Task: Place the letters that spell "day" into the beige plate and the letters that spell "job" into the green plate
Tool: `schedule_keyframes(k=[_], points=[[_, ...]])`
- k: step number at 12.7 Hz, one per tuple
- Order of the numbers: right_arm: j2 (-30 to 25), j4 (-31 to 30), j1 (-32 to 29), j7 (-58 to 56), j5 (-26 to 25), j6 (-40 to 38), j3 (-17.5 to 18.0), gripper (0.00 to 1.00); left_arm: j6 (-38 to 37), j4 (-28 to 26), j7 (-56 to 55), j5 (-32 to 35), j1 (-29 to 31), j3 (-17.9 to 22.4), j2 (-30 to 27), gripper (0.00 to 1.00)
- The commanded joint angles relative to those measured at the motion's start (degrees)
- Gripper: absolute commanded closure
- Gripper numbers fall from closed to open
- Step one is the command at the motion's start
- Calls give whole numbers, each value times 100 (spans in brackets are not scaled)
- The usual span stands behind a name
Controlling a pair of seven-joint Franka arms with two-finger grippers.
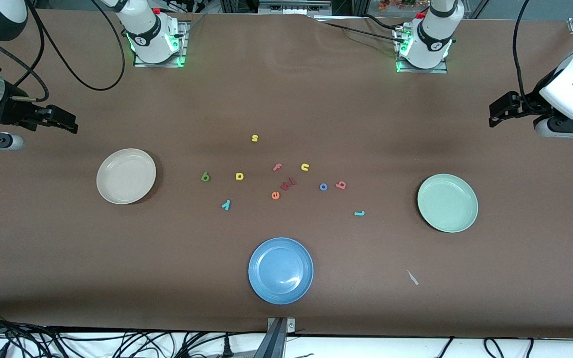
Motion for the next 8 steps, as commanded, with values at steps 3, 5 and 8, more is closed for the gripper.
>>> schedule_keyframes(k=[3,5,8], points=[[27,80,40,65,-21,15,-15,0,-125,150,119,-73,-3,-3,46,0],[27,71,40,65,-21,15,-15,0,-125,142,119,-73,-3,-3,46,0],[27,97,40,39,-12,-38,-15,0,-125,150,119,-64,-12,-3,46,0]])
